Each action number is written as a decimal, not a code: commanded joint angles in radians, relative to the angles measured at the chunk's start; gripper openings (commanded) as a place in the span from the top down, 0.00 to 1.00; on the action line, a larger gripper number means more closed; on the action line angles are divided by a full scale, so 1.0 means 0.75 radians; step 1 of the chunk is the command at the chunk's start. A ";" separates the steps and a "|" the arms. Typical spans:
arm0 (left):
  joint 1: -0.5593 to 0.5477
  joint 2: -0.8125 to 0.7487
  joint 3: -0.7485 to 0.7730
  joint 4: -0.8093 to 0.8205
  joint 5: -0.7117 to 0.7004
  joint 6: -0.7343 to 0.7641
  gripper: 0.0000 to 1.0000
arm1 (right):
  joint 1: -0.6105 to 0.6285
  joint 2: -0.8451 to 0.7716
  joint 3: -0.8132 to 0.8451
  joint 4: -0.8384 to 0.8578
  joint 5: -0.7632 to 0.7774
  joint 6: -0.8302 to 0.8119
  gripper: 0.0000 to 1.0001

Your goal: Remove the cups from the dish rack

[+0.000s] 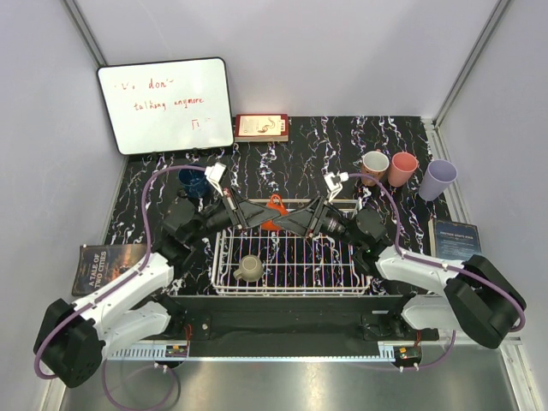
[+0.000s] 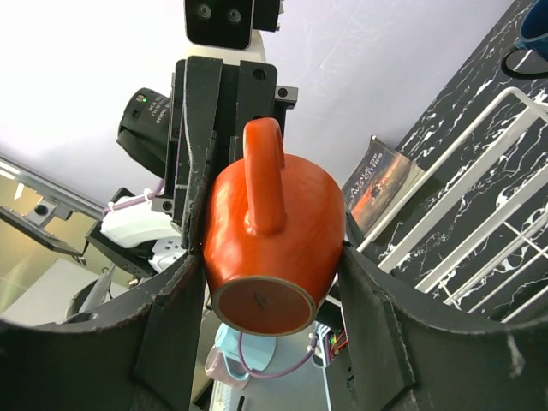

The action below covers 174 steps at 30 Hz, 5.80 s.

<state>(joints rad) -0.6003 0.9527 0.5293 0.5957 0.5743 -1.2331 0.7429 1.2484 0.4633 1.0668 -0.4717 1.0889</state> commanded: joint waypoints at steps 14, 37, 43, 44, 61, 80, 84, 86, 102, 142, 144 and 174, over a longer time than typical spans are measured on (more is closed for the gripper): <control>-0.055 -0.076 0.348 -0.684 -0.393 0.486 1.00 | 0.030 -0.510 0.037 -0.847 0.068 -0.359 0.36; -0.061 1.308 1.932 -1.839 -1.140 1.014 1.00 | 0.032 -0.456 0.168 -1.563 0.498 -0.538 0.27; -0.061 1.603 2.092 -1.937 -1.199 1.041 1.00 | 0.032 -0.460 0.131 -1.588 0.518 -0.556 0.27; -0.061 1.636 2.121 -1.964 -1.205 1.041 1.00 | 0.032 -0.454 0.129 -1.588 0.516 -0.556 0.27; -0.061 1.930 2.321 -2.089 -1.240 1.069 1.00 | 0.032 -0.411 0.119 -1.596 0.500 -0.591 0.27; -0.061 1.949 2.266 -2.071 -1.212 1.037 0.70 | 0.032 -0.401 0.086 -1.559 0.490 -0.572 0.27; -0.061 1.890 2.238 -2.064 -1.224 1.035 0.52 | 0.032 -0.398 0.096 -1.559 0.484 -0.570 0.27; -0.061 1.863 2.225 -2.060 -1.228 1.033 0.43 | 0.032 -0.403 0.096 -1.555 0.482 -0.568 0.27; -0.083 0.923 1.639 -1.784 -1.244 0.881 0.18 | 0.270 -0.235 0.292 -1.668 0.627 -0.701 0.26; -0.253 -0.274 0.440 -1.776 -1.367 0.664 0.01 | 0.691 0.659 0.943 -1.858 0.915 -0.752 0.14; -0.255 -0.268 0.442 -1.776 -1.367 0.664 0.01 | 0.693 0.651 0.933 -1.858 0.915 -0.748 0.25; -0.255 -0.225 0.405 -1.760 -1.345 0.617 0.01 | 0.660 0.418 0.806 -1.921 1.361 -0.701 1.00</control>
<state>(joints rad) -0.7876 0.7815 0.8425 -0.7761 -0.4458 -0.7525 1.2472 1.6058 1.0729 -0.3889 0.4519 0.5545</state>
